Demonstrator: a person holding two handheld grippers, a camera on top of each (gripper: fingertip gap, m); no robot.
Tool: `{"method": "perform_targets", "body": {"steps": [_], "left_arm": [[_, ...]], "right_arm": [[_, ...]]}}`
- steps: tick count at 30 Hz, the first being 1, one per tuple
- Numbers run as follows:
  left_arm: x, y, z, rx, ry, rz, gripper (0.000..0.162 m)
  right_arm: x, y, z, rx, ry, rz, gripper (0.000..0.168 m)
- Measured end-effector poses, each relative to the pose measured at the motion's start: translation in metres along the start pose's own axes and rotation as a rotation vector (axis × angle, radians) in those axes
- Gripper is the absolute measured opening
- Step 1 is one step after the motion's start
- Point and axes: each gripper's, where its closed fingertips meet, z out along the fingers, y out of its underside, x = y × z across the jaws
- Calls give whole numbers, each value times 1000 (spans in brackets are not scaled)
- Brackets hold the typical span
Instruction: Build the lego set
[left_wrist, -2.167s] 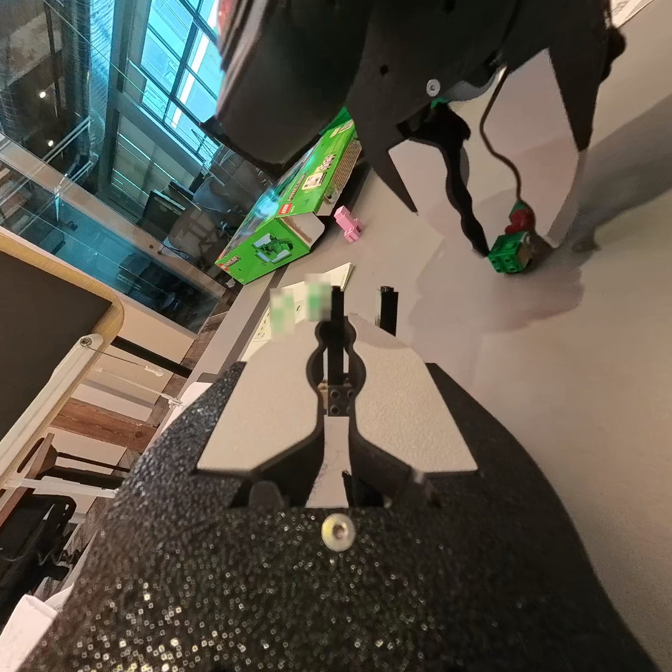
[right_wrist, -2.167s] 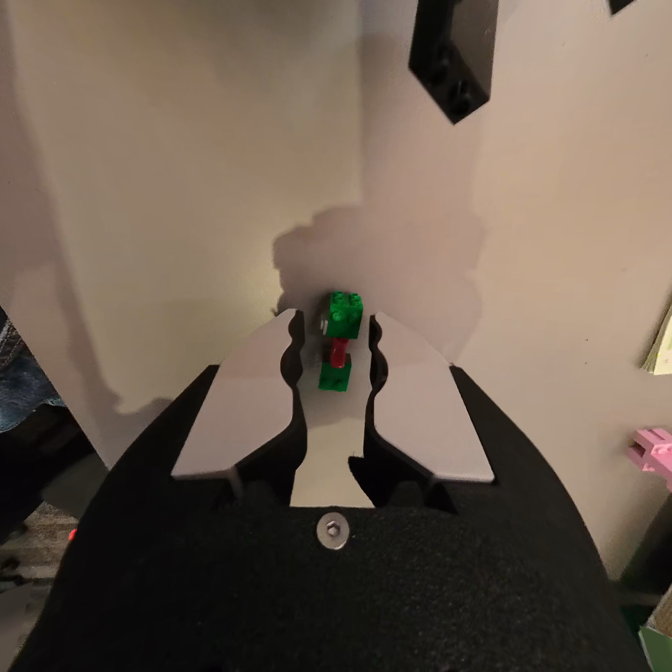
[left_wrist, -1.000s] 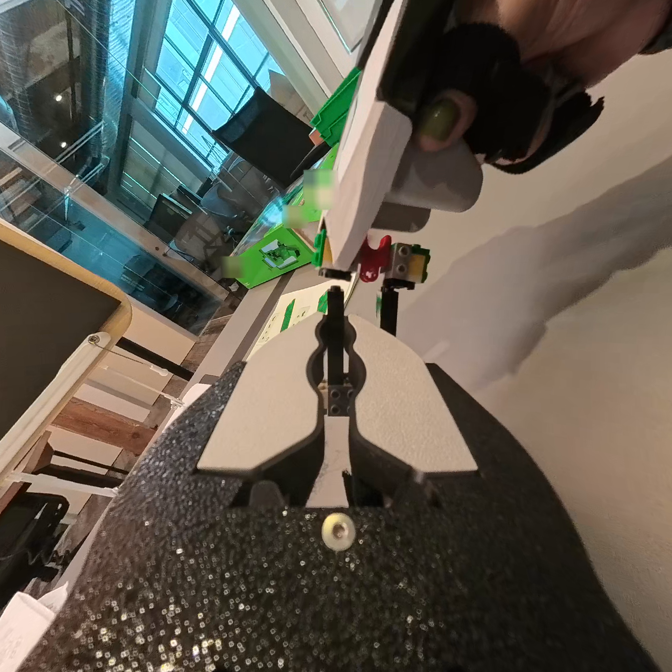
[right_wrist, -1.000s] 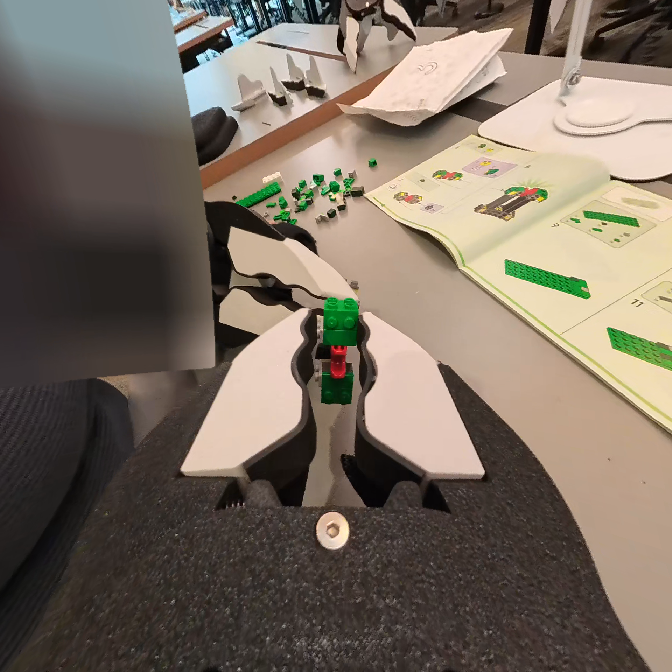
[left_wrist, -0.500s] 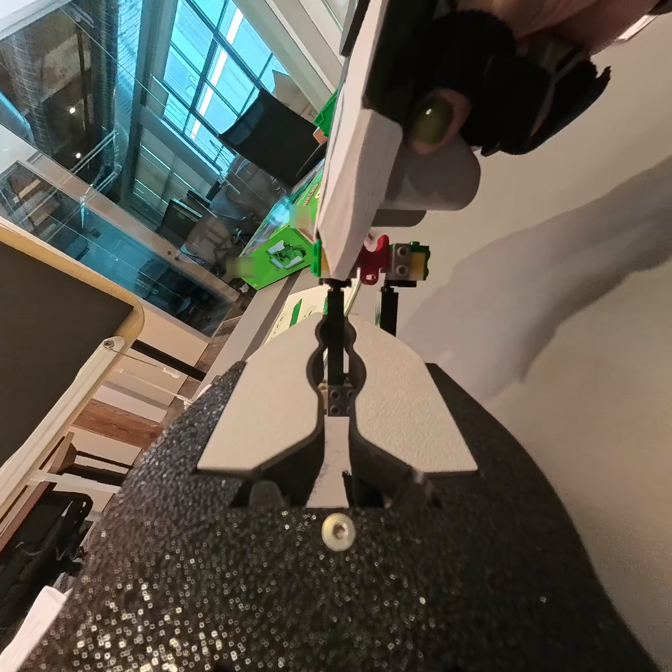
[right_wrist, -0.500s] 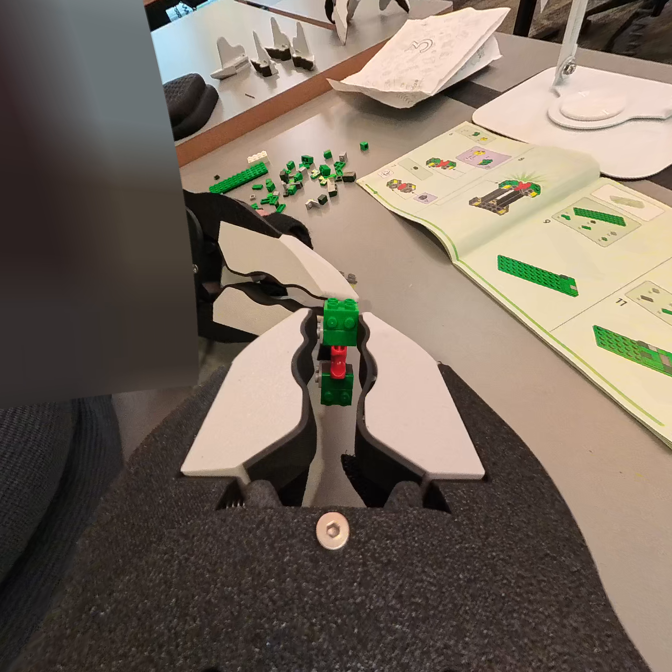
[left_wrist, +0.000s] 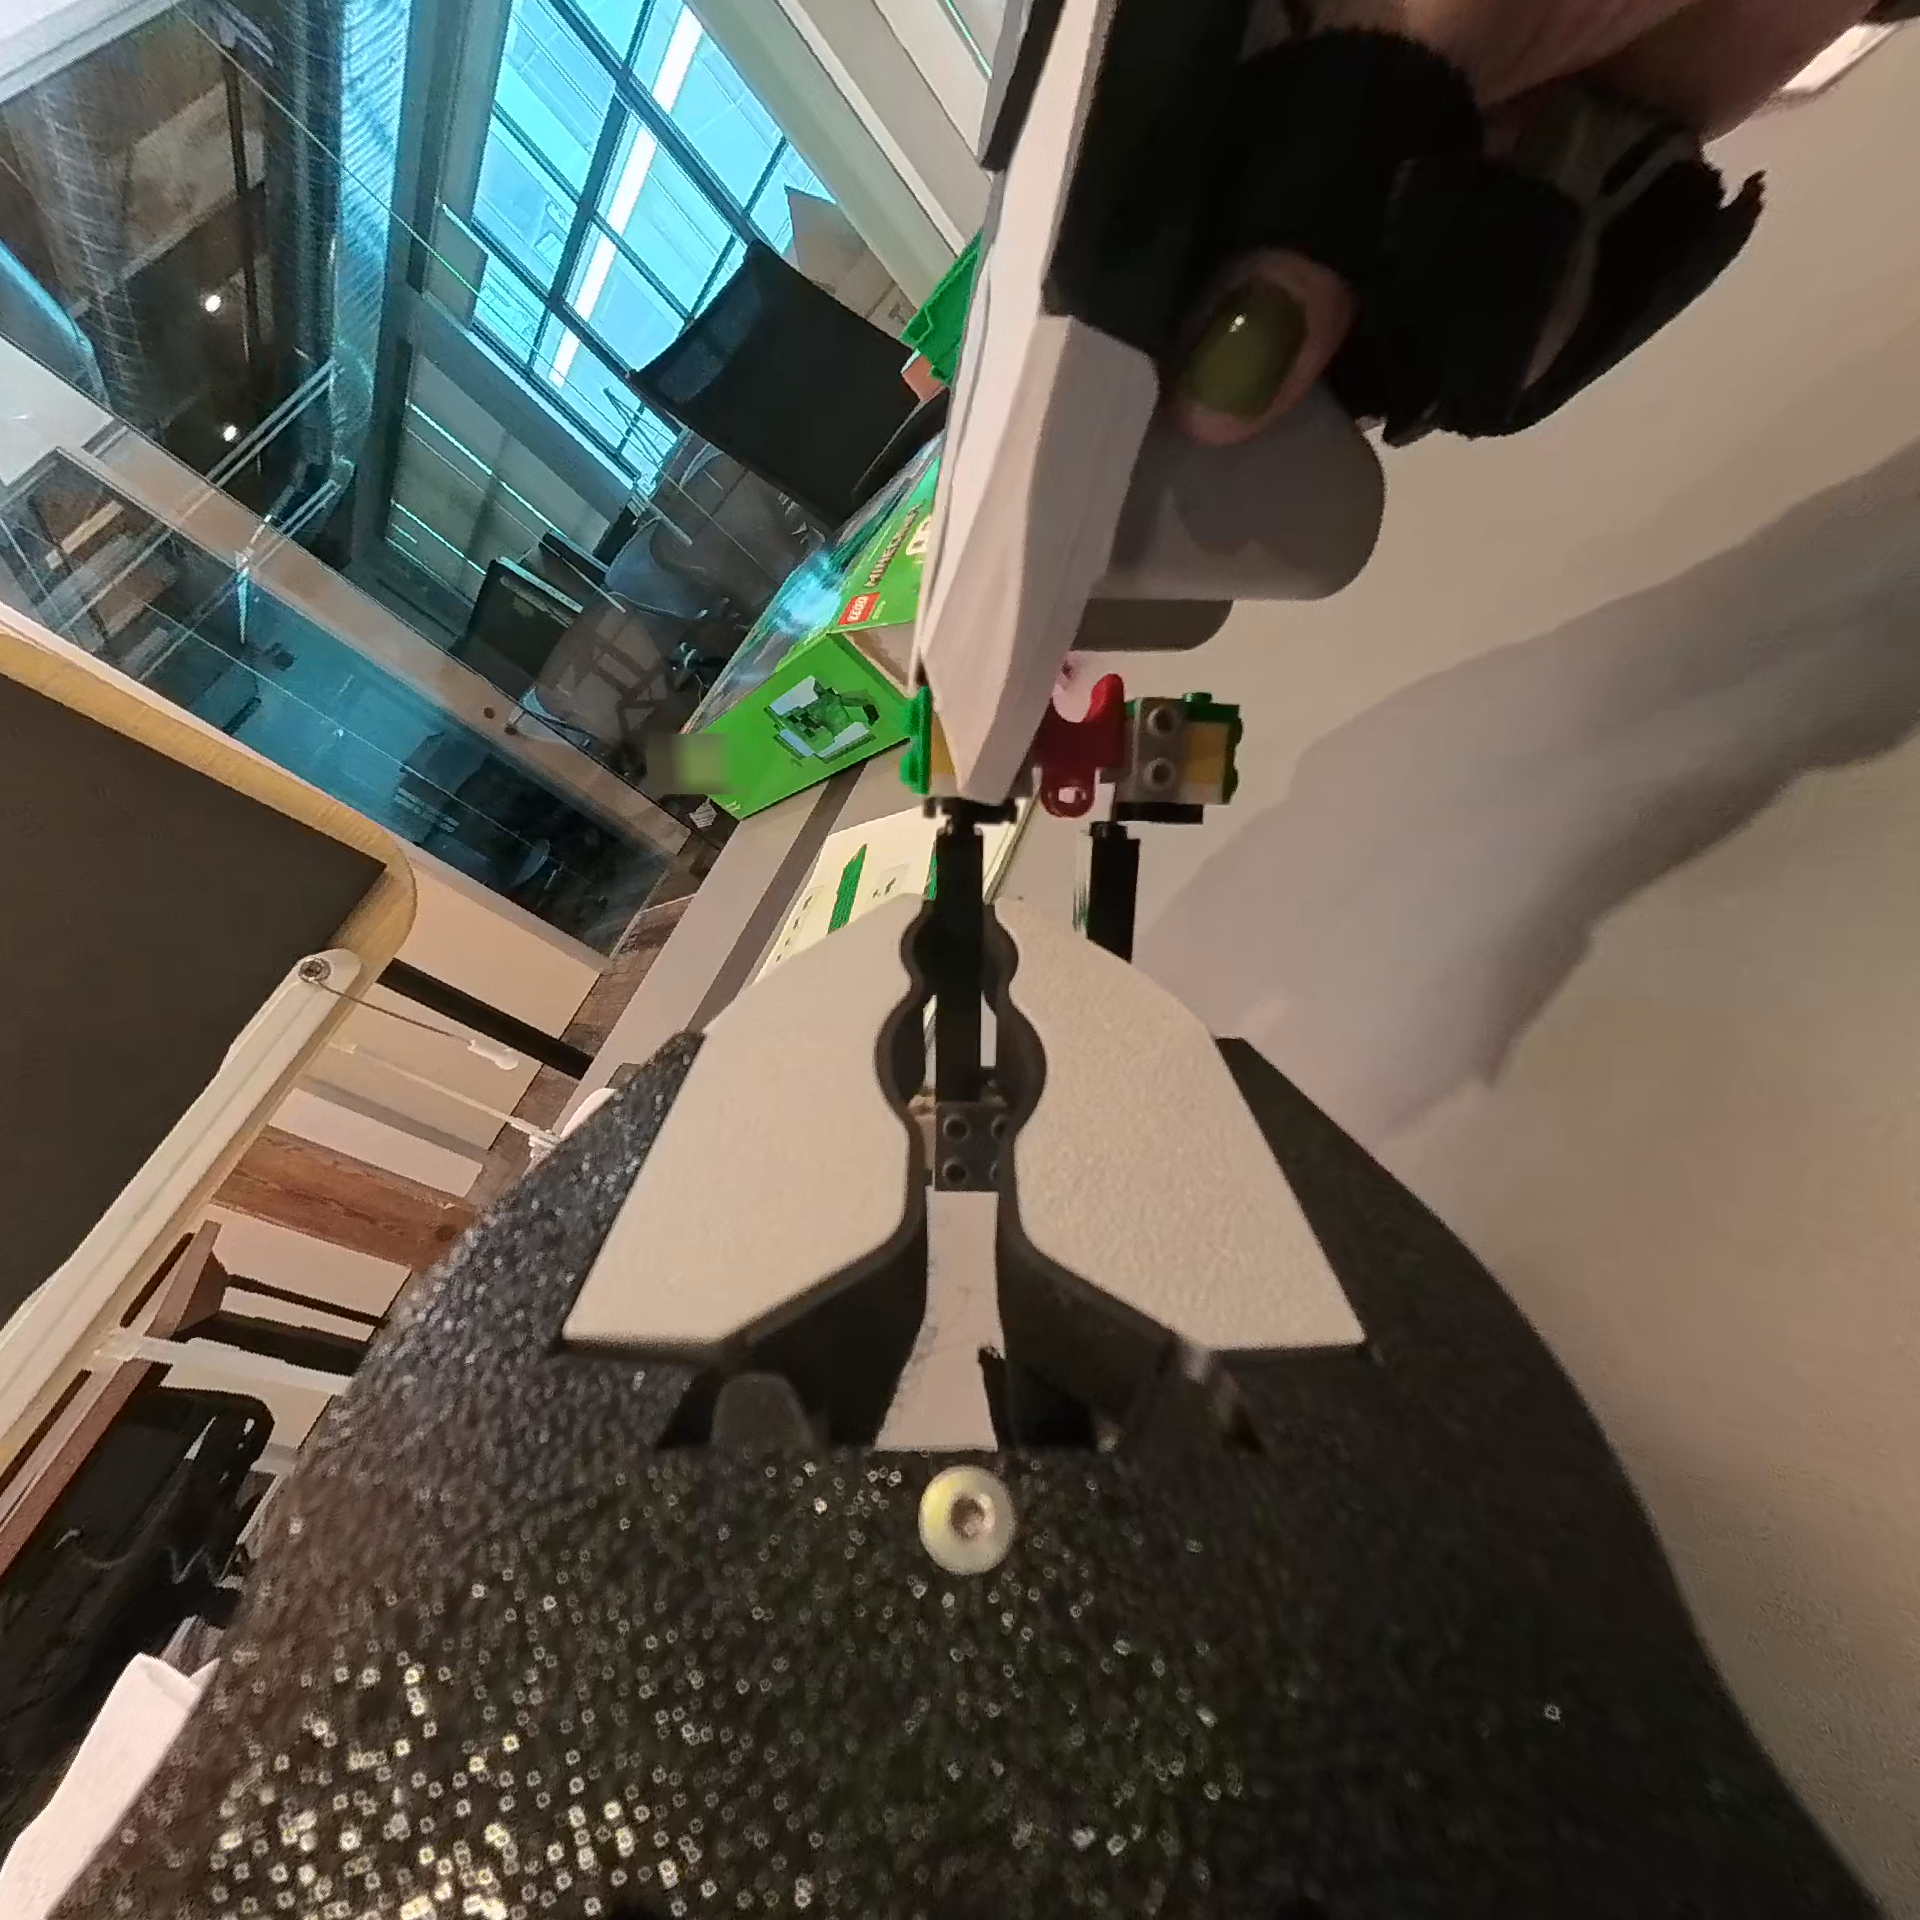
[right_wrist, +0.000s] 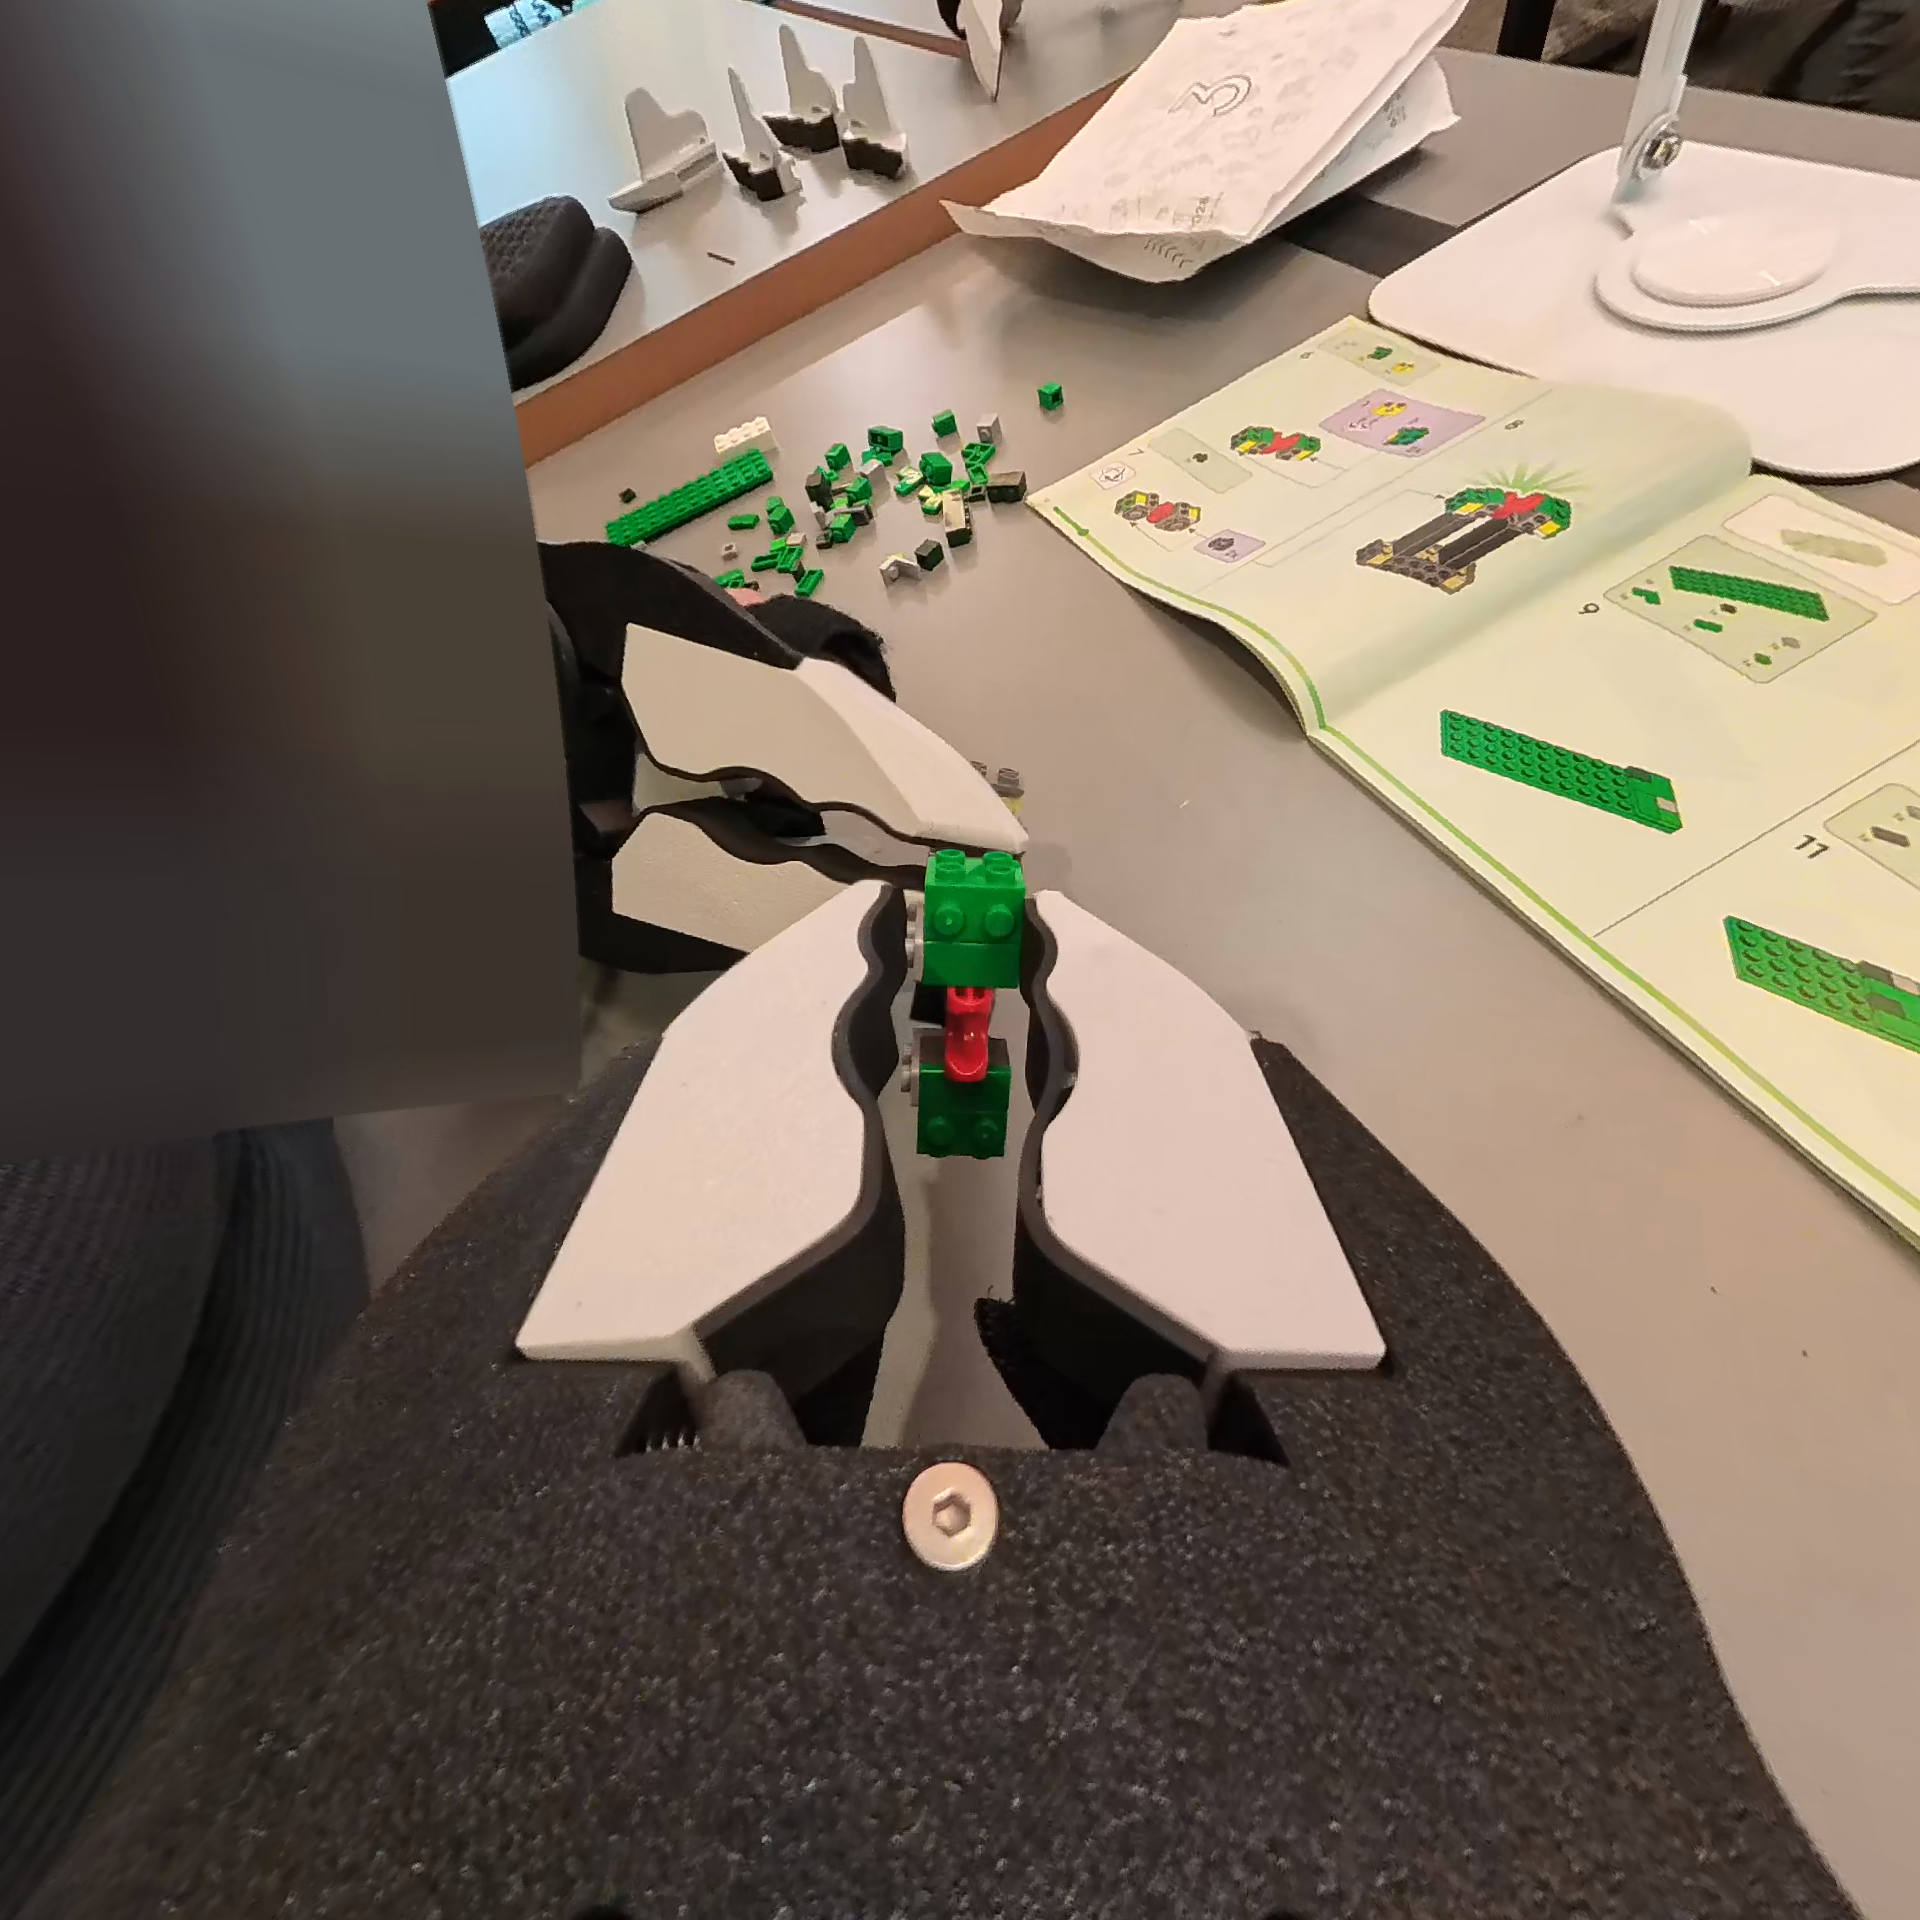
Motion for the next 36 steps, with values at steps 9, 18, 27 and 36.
{"method": "perform_targets", "body": {"steps": [9,18,27,36], "left_arm": [[-3,0,-1,9,-6,-12,7],[-1,-1,-1,20,-6,4,7],[1,-1,0,16,-3,24,7],[0,-3,0,27,-8,21,7]], "right_arm": [[3,2,0,-22,21,-10,20],[1,2,-1,-43,13,-62,20],[0,-2,-1,-36,12,-62,21],[-1,-3,-3,2,-17,-8,20]]}}
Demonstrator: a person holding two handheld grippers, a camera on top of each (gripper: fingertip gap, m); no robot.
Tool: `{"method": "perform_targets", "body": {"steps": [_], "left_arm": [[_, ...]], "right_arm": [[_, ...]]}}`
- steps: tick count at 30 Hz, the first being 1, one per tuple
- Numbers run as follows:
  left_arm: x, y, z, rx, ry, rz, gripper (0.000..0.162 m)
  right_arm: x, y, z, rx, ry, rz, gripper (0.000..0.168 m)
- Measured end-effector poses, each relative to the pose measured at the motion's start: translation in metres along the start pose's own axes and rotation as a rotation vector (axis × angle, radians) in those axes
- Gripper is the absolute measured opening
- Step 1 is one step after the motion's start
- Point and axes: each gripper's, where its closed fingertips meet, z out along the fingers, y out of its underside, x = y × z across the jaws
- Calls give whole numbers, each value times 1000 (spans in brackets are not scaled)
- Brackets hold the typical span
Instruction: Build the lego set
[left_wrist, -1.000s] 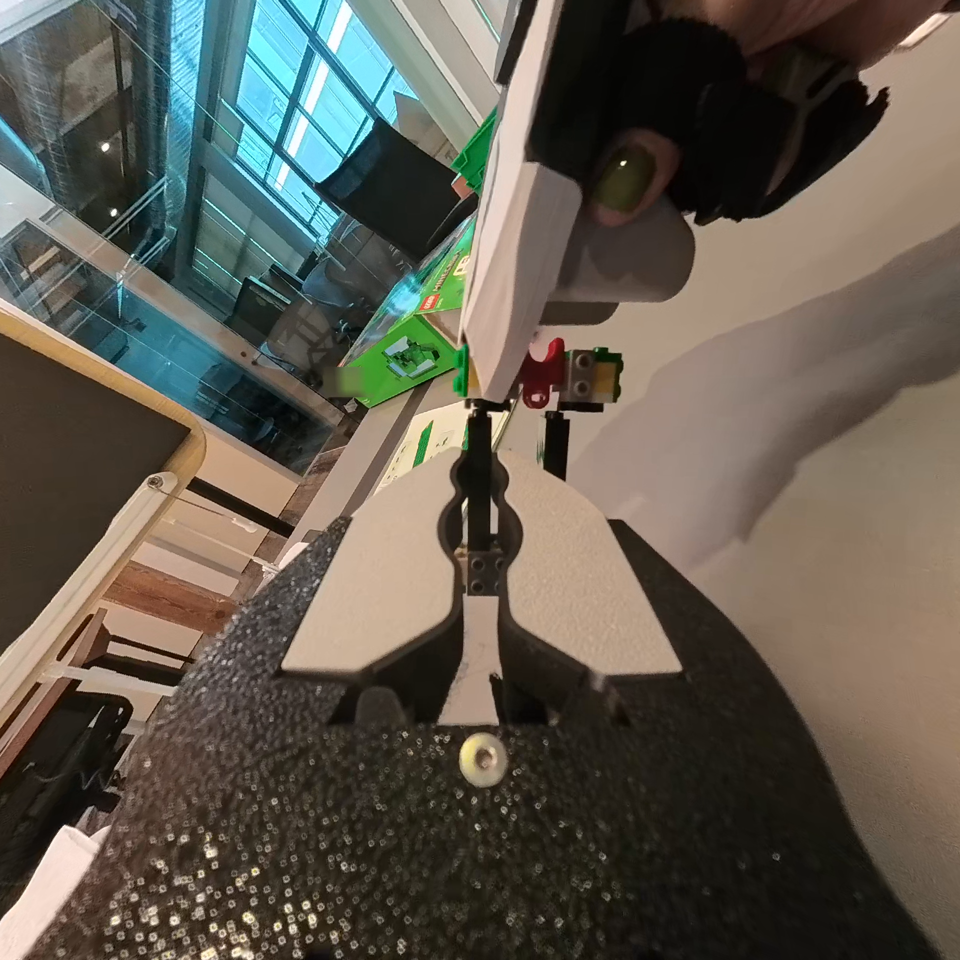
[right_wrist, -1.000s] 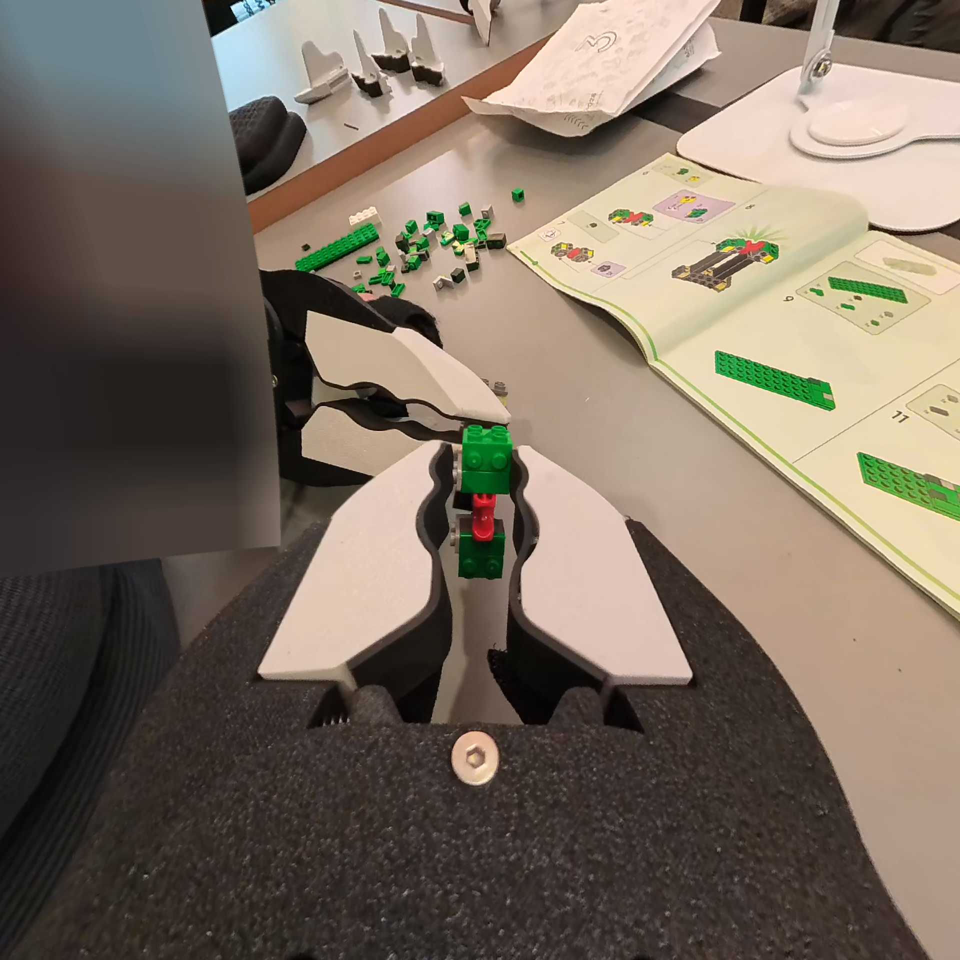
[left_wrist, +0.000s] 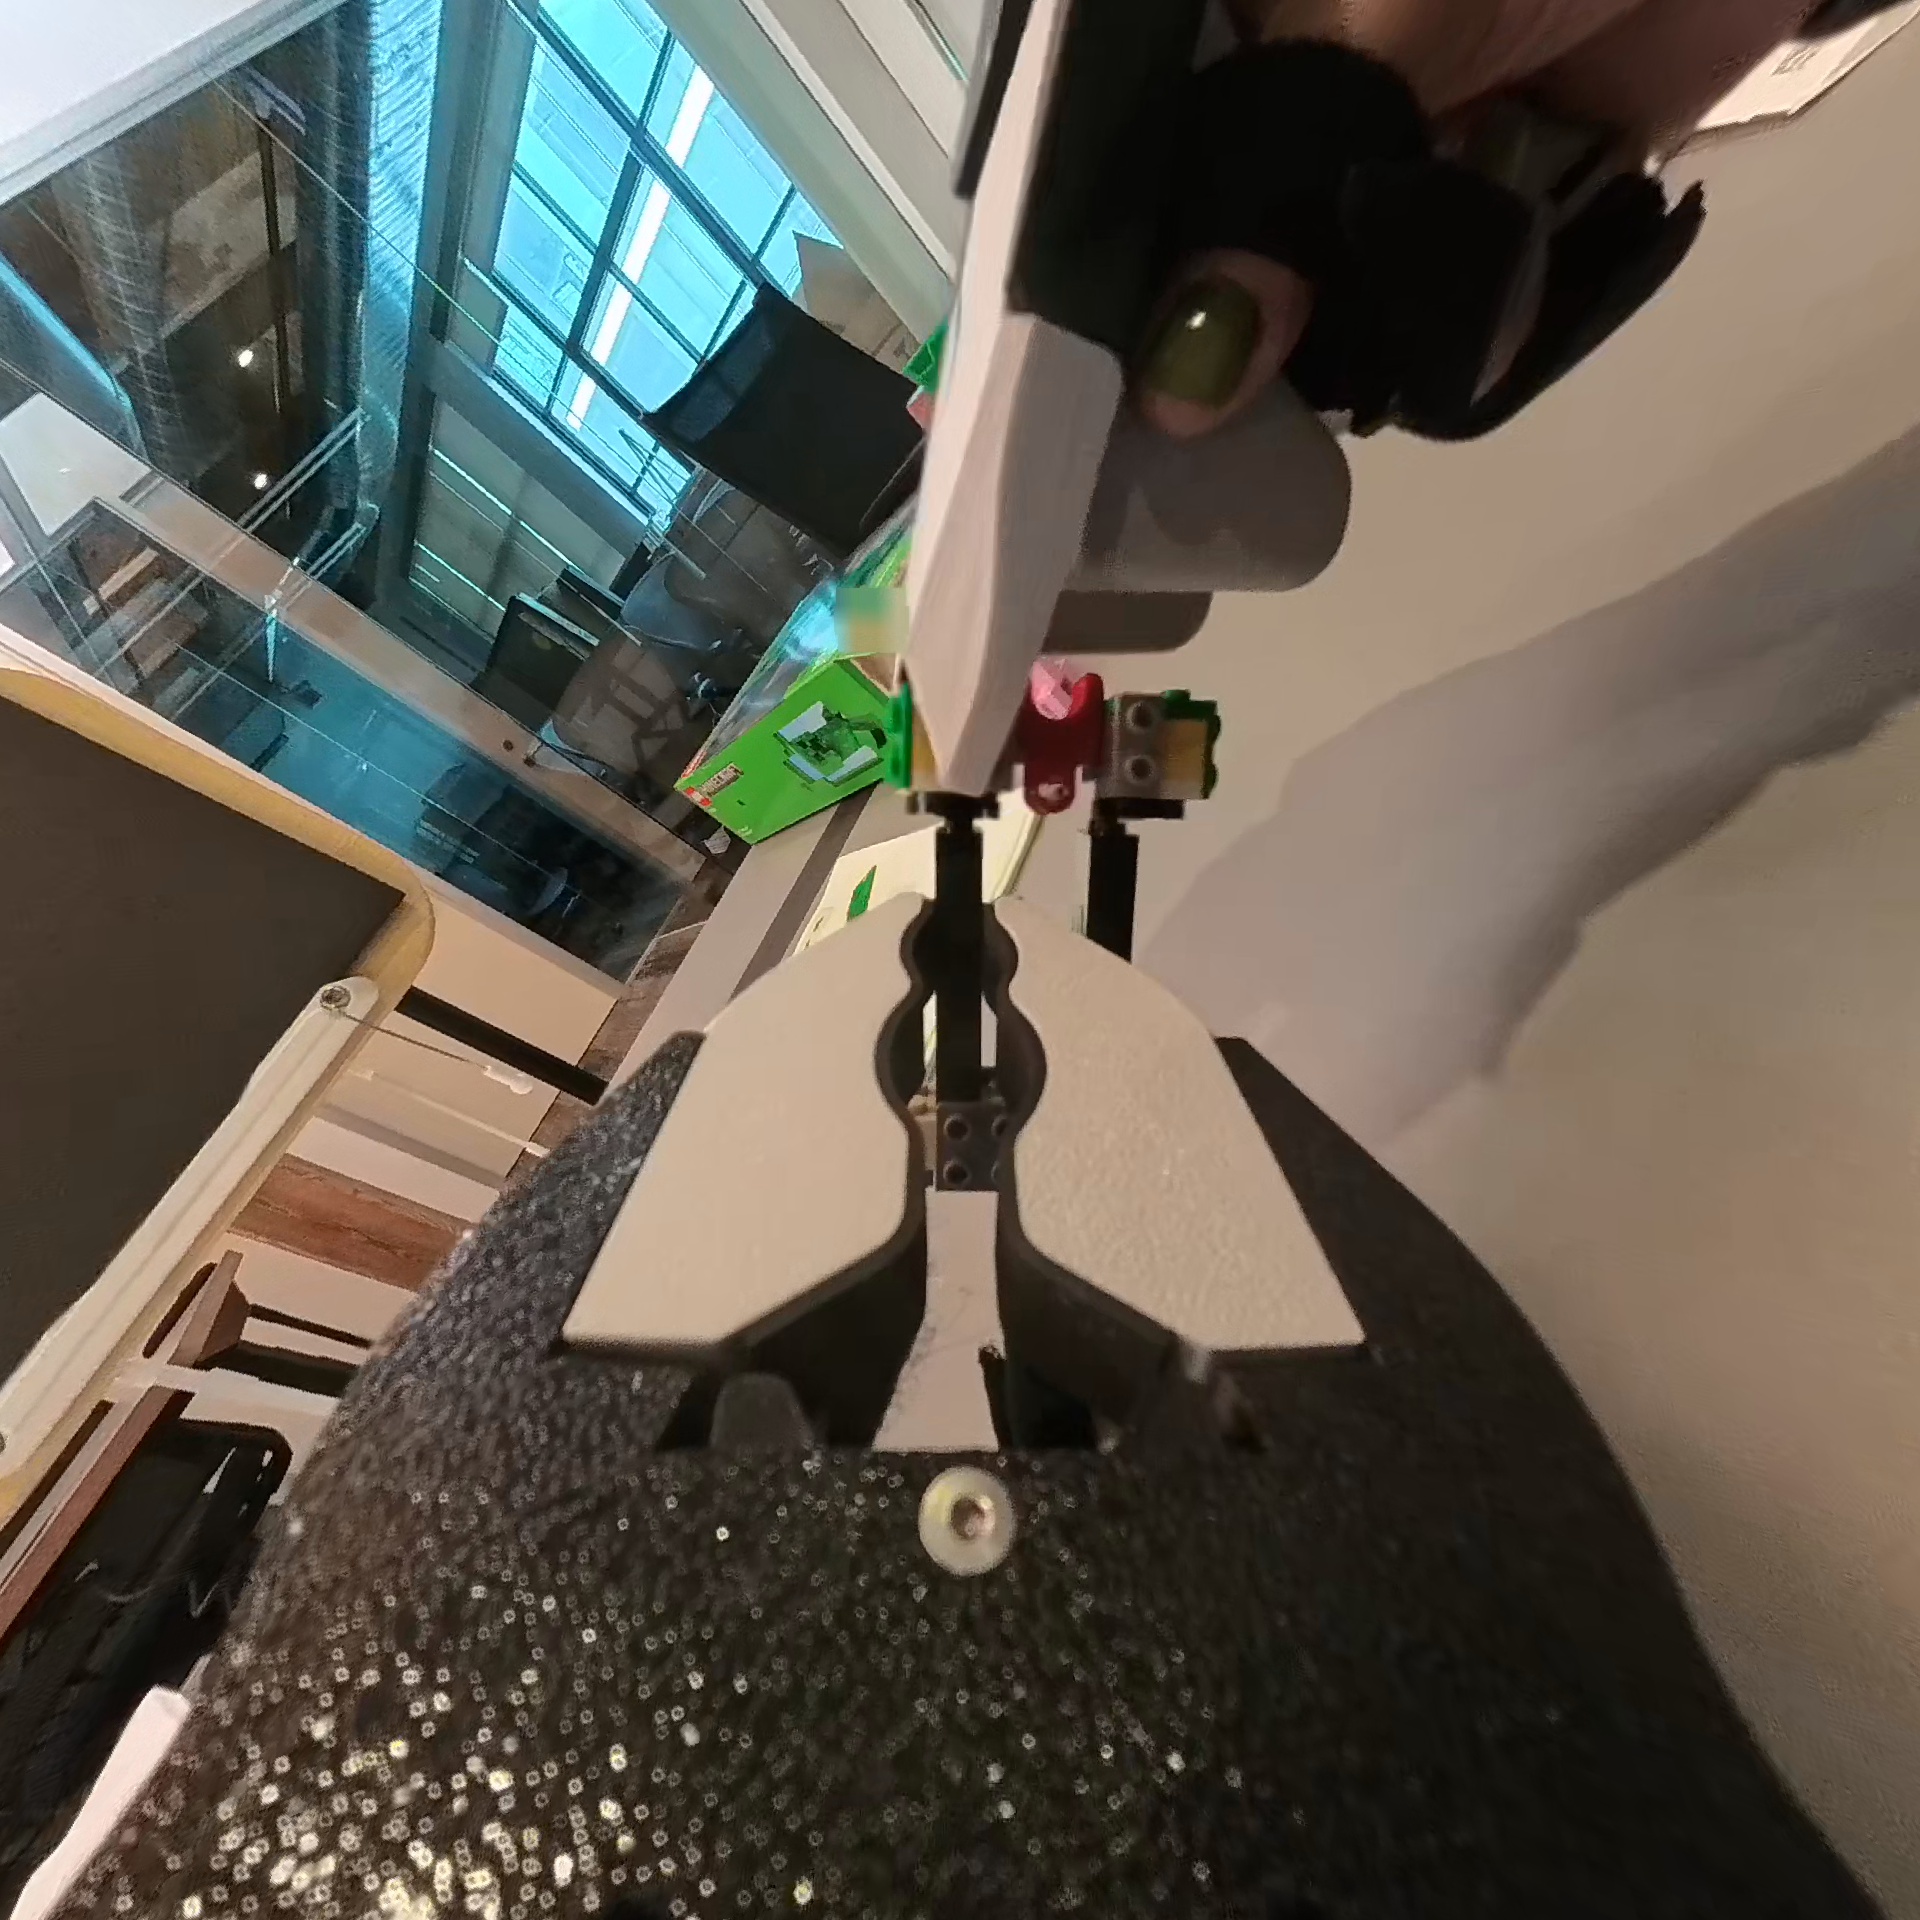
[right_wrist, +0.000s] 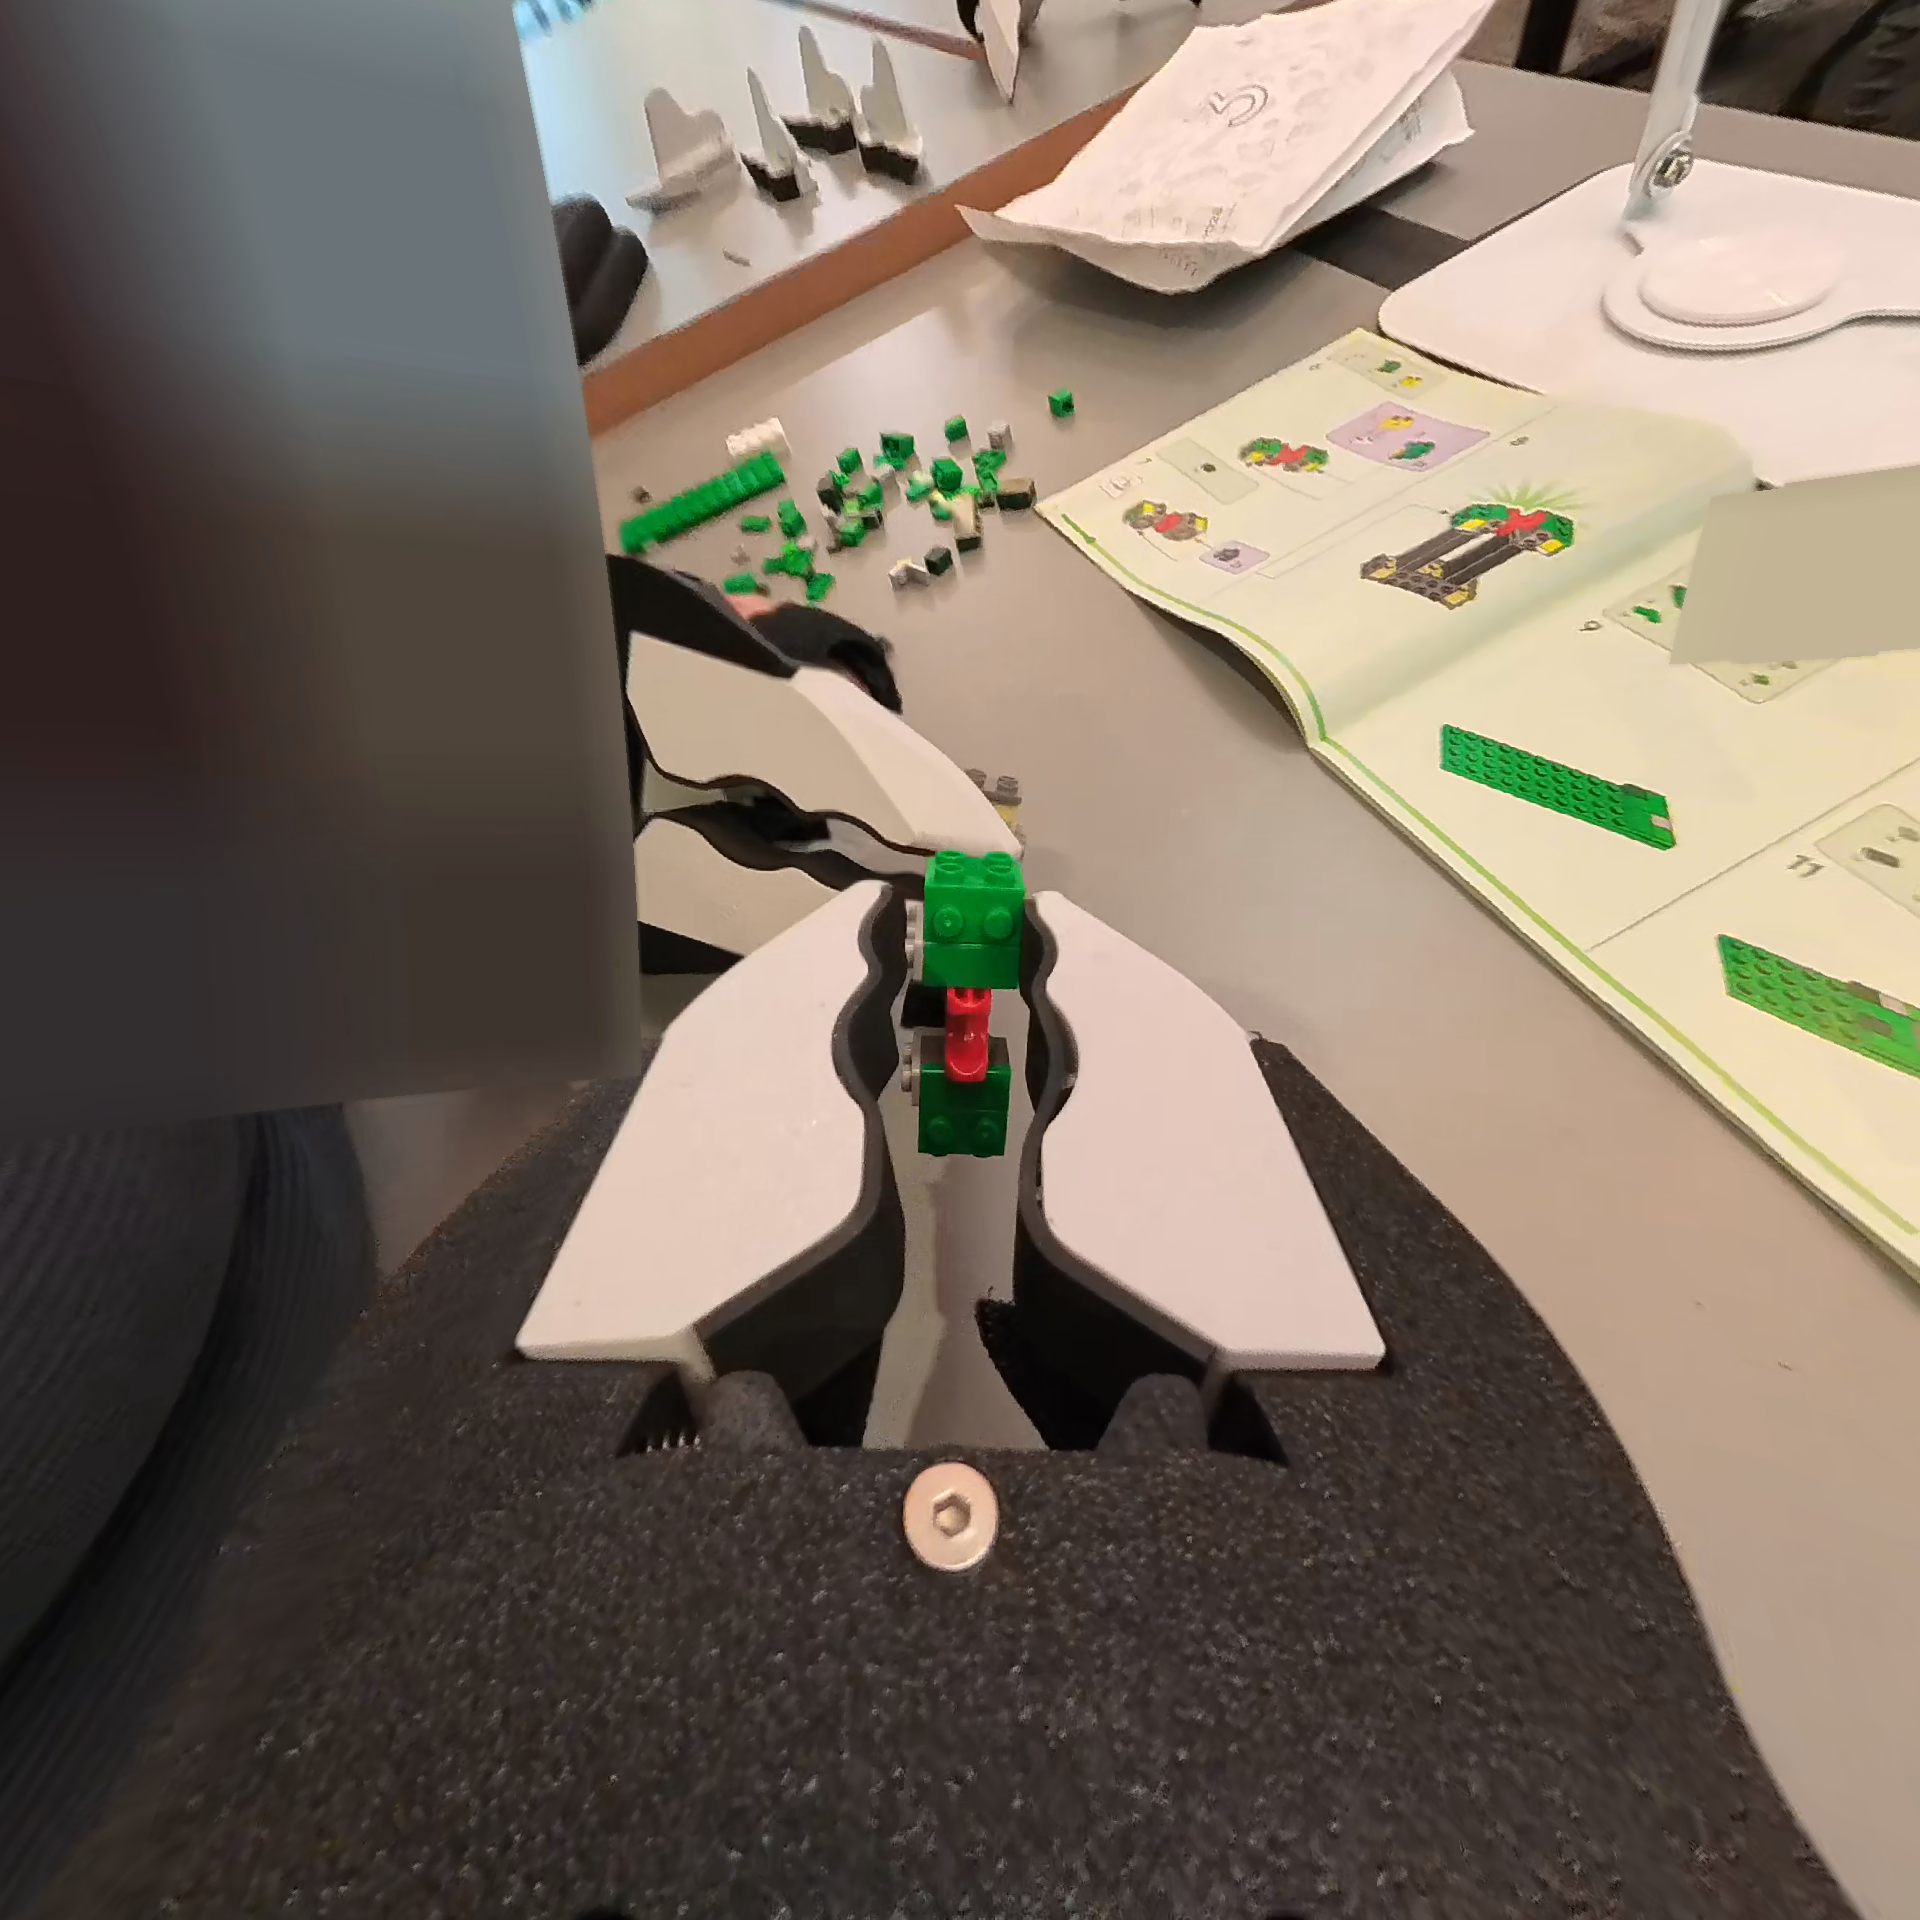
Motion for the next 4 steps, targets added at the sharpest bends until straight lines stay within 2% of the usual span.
{"method": "perform_targets", "body": {"steps": [4], "left_arm": [[0,-3,-1,17,-4,-2,7]], "right_arm": [[-12,-18,-12,185,-258,227,20]]}}
